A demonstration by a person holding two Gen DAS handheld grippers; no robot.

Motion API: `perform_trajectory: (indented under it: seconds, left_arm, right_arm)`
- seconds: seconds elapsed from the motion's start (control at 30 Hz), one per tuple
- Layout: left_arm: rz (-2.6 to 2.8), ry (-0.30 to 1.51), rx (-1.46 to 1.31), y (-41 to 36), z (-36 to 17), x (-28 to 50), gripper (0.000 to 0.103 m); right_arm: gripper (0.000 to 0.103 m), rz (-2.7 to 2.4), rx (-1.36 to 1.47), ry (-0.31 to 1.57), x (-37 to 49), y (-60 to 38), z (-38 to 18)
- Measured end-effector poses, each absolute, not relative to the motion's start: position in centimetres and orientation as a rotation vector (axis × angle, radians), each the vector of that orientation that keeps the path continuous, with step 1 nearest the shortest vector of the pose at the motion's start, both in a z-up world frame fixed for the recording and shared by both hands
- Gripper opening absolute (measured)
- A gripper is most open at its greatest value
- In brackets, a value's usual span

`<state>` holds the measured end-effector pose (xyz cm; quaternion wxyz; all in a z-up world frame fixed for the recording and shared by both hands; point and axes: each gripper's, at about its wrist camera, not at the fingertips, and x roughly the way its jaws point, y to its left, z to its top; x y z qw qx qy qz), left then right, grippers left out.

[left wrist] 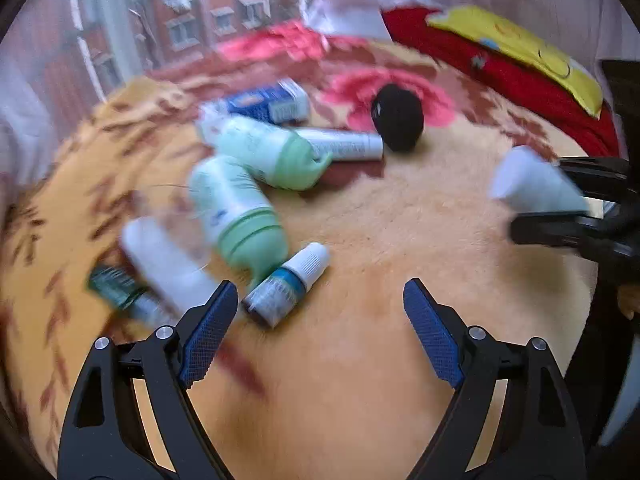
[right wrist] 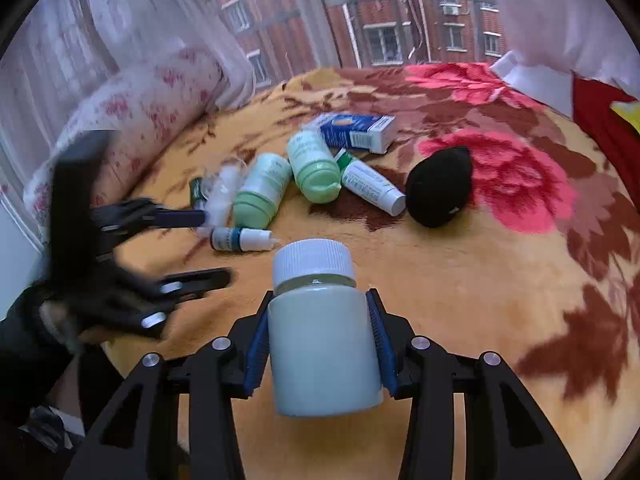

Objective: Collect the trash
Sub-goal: 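Grasp the small eye-drop bottle with the left gripper, then lower both tools over the orange bin and open both grippers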

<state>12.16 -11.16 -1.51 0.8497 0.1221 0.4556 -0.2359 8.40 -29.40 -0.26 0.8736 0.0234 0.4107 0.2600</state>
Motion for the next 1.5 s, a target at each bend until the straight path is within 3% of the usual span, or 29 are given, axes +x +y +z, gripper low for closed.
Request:
perform_trajectory:
  seconds: [0.2, 0.3, 0.63, 0.67, 0.77, 1.5]
  left_arm:
    - [-0.512, 1.072, 0.269, -11.9, -3.7, 15.8, 0.082]
    - [-0.533, 1.072, 0.299, -13.0, -3.6, 14.8, 0.065]
    - [-0.491, 1.107, 0.194, -12.7, -4.2, 15.1, 0.056]
    - [-0.483, 1.107, 0.190, -12.8, -4.2, 15.3, 0.052]
    - [-0.471, 1.081, 0.147, -12.5, -3.8, 15.2, 0.023]
    - [-0.251, 0.790, 0.073, -7.9, 2.0, 0.7, 0.023]
  right_arm:
    - [0.044, 0.553, 0.081, 0.835, 7.7, -30.2, -0.4]
    - [0.044, 0.546, 0.104, 0.830, 7.7, -30.7, -0.7]
    - [0.044, 0.512, 0.117, 0.833, 7.9, -31.0, -1.6]
    - [0.044, 0.510, 0.120, 0.830, 7.8, -30.9, -1.6]
    - [0.044, 0.511, 0.132, 0.821, 7.6, -30.4, -1.4]
    - [0.044, 0.493, 0.130, 0.733, 2.4, -26.3, 1.7]
